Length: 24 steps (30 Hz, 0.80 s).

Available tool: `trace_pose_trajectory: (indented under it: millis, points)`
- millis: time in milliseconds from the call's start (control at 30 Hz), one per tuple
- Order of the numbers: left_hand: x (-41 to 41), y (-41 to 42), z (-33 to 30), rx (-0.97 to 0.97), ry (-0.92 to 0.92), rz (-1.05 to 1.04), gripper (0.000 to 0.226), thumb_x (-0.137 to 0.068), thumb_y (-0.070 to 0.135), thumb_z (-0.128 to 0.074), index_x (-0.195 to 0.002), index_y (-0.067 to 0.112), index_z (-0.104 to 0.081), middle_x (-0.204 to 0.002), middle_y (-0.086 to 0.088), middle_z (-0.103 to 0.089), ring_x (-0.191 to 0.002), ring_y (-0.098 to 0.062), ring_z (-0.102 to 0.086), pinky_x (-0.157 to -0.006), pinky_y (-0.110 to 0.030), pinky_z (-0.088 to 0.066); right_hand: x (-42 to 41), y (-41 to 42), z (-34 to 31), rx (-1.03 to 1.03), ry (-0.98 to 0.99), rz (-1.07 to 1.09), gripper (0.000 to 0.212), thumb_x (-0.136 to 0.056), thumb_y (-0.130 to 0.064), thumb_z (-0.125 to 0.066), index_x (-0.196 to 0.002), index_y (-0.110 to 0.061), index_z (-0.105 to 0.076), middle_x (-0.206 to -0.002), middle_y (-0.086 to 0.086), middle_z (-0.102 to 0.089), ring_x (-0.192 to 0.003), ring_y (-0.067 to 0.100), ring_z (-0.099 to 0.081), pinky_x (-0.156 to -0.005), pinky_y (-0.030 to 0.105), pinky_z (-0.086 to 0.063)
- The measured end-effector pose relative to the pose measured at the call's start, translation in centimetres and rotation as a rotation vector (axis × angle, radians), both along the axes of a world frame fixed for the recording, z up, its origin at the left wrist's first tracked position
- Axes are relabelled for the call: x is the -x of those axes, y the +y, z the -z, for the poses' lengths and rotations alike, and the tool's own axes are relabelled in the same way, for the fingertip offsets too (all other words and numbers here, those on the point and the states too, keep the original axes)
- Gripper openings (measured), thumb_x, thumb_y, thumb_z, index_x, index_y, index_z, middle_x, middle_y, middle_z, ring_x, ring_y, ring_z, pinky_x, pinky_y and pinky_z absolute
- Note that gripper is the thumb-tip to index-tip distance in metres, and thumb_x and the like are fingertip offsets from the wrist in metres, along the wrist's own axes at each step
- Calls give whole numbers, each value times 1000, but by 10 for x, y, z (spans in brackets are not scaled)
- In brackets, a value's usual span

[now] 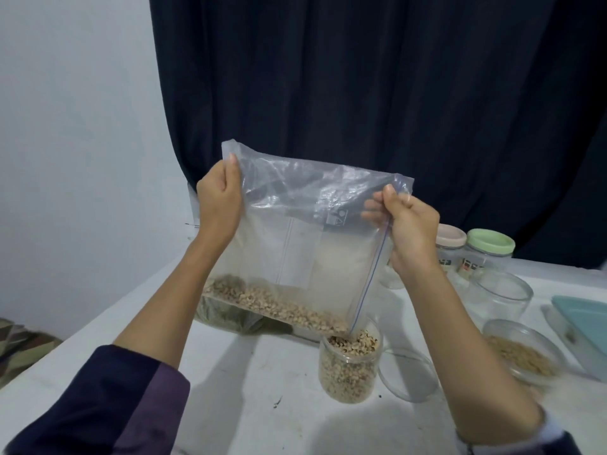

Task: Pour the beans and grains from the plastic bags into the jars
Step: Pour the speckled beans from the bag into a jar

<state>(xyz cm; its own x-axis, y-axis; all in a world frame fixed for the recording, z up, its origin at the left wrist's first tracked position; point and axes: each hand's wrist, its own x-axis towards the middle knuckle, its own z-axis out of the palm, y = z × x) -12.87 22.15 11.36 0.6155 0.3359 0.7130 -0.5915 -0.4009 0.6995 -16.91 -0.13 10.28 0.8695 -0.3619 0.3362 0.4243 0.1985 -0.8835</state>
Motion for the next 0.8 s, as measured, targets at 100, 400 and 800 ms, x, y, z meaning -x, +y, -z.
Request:
trace_pose_trajectory:
  millis: [100, 400, 800]
  points:
    - [0, 3, -2, -6, -15, -15, 46, -103, 25, -36, -60, 19, -22, -56, 3, -26, -47, -4, -26, -48, -17, -23, 2, 4, 1, -10, 0, -13, 22, -97, -14, -55, -79, -7, -66, -67, 3, -69, -54, 9, -65, -59, 19, -54]
    - [2, 2, -12, -29, -76, -14, 47, -103, 21, -37, -58, 20, -22, -54, 5, -26, -45, -3, -27, -48, -16, -22, -6, 8, -1, -37, -4, 25, 23, -97, -16, -55, -79, -9, -66, -62, -2, -69, -53, 8, -64, -57, 19, -53]
    - [4, -5, -10, -17, -113, -8, 47, -103, 19, -37, -58, 20, -23, -54, 7, -26, -45, -2, -27, -48, -16, -23, -17, -3, -1, 17, -32, -10, 23, -98, -15, -54, -79, -9, -66, -63, -3, -70, -56, 9, -65, -62, 21, -53]
